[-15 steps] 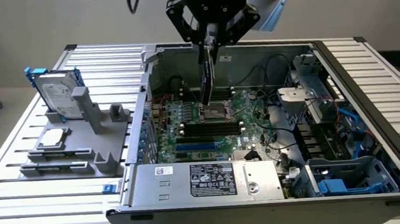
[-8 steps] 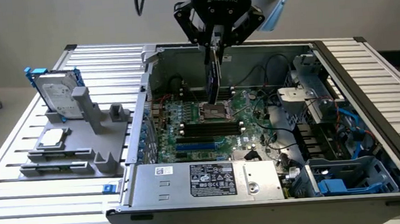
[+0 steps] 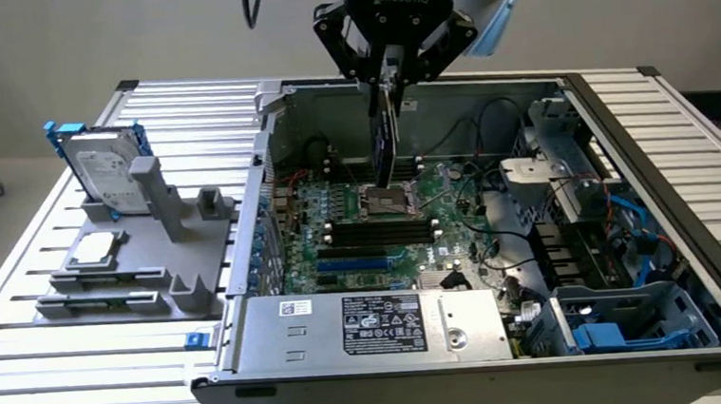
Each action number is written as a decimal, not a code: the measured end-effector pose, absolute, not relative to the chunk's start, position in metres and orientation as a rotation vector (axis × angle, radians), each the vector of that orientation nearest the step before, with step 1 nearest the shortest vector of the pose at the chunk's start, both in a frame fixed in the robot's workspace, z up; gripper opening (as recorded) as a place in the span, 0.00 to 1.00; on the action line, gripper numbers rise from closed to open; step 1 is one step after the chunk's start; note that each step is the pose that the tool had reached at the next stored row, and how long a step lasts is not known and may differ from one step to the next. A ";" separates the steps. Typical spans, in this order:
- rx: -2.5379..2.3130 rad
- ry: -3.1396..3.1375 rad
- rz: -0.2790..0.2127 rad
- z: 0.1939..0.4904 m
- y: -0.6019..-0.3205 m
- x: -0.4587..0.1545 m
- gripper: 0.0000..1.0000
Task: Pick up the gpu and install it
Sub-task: 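Insert the gpu into the slot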
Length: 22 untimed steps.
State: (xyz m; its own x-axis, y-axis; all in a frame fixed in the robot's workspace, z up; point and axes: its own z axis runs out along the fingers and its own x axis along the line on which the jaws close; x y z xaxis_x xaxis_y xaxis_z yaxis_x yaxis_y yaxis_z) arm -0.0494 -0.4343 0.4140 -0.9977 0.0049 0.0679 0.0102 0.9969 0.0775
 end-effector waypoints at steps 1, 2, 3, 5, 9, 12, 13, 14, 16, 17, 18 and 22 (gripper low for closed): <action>-0.012 -3.071 -0.120 0.414 -0.434 -0.049 0.26; -0.012 -3.071 -0.120 0.414 -0.434 -0.049 0.26; -0.012 -3.071 -0.120 0.414 -0.434 -0.049 0.26; -0.012 -3.071 -0.120 0.414 -0.434 -0.049 0.26; 0.013 -3.071 -0.122 0.413 -0.434 -0.049 0.26; 0.075 -3.076 -0.121 0.412 -0.434 -0.049 0.26; 0.104 -3.078 -0.120 0.411 -0.434 -0.049 0.26; 0.132 -3.080 -0.119 0.411 -0.434 -0.049 0.26; 0.188 -3.080 -0.117 0.410 -0.434 -0.049 0.26; 0.215 -3.079 -0.116 0.410 -0.434 -0.049 0.26; 0.243 -3.077 -0.116 0.409 -0.434 -0.049 0.26; 0.356 -3.065 -0.112 0.407 -0.434 -0.049 0.26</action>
